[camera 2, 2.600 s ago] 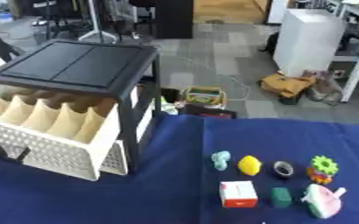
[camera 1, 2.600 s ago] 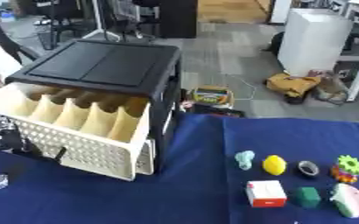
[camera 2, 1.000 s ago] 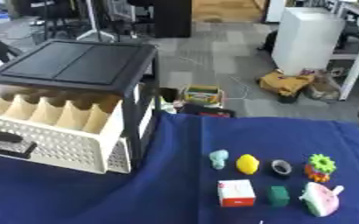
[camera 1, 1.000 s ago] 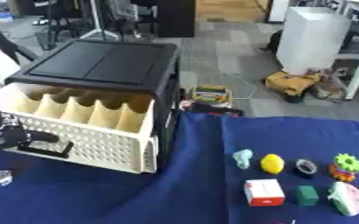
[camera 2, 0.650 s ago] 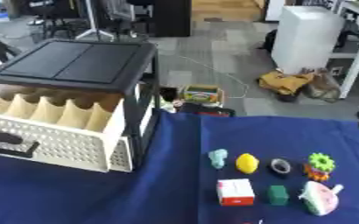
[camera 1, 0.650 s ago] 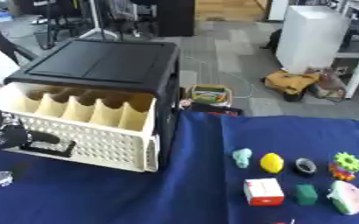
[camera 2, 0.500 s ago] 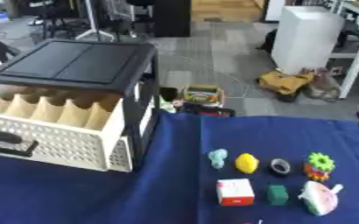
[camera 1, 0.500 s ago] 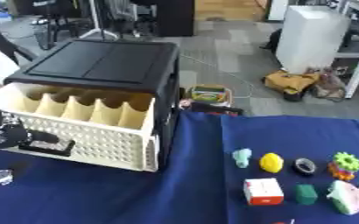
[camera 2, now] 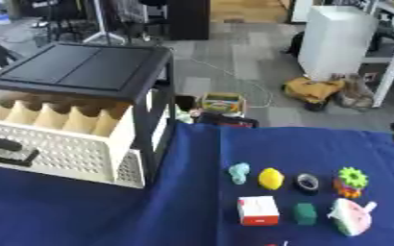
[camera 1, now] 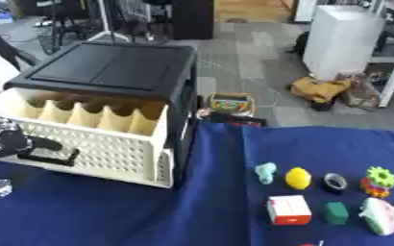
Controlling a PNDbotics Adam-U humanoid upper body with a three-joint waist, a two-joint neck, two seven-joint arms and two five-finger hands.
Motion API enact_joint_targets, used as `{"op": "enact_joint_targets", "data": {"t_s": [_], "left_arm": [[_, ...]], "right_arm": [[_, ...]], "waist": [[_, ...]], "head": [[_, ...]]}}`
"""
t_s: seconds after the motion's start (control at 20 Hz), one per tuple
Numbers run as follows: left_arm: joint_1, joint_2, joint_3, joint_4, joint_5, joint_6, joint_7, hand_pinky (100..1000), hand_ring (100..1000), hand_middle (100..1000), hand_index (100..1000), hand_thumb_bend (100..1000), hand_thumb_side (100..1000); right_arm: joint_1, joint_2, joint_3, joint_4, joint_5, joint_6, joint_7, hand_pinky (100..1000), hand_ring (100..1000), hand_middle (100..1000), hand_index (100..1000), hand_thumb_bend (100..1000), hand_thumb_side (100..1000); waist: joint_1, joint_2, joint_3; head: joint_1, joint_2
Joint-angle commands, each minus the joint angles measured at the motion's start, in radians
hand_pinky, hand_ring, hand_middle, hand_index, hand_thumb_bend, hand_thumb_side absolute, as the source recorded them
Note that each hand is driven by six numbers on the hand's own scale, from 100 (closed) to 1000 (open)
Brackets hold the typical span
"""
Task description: Pick up objects from table and place into drawer.
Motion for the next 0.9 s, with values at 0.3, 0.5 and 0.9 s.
{"op": "enact_joint_targets", "data": {"t_s": [0.3, 0.5, 0.9], "left_arm": [[-0.013, 0.055, 0.036, -0.016, -0.003, -0.143, -0.14, 100, 100, 100, 955, 100, 1000], [-0.006, 0.055, 0.028, -0.033, -0.002, -0.143, -0.157, 100, 100, 100, 960, 100, 1000], [0.019, 0.08, 0.04, -0.089, -0.03, -0.143, -0.124, 100, 100, 100, 967, 100, 1000]], "right_arm": [[-0.006, -0.018, -0.005, -0.016, -0.007, -0.002, -0.002, 729, 715, 451, 850, 100, 1000], [-0.007, -0.018, -0.005, -0.016, -0.006, -0.002, -0.001, 730, 716, 451, 850, 100, 1000], [-0.01, -0.023, -0.006, -0.016, -0.003, -0.004, -0.002, 730, 715, 450, 851, 100, 1000]], "waist": [[0.009, -0.018, 0.002], [0.007, -0.014, 0.0], [0.008, -0.002, -0.005]], "head": [[-0.019, 0.001], [-0.096, 0.011], [-0.135, 0.039]]}}
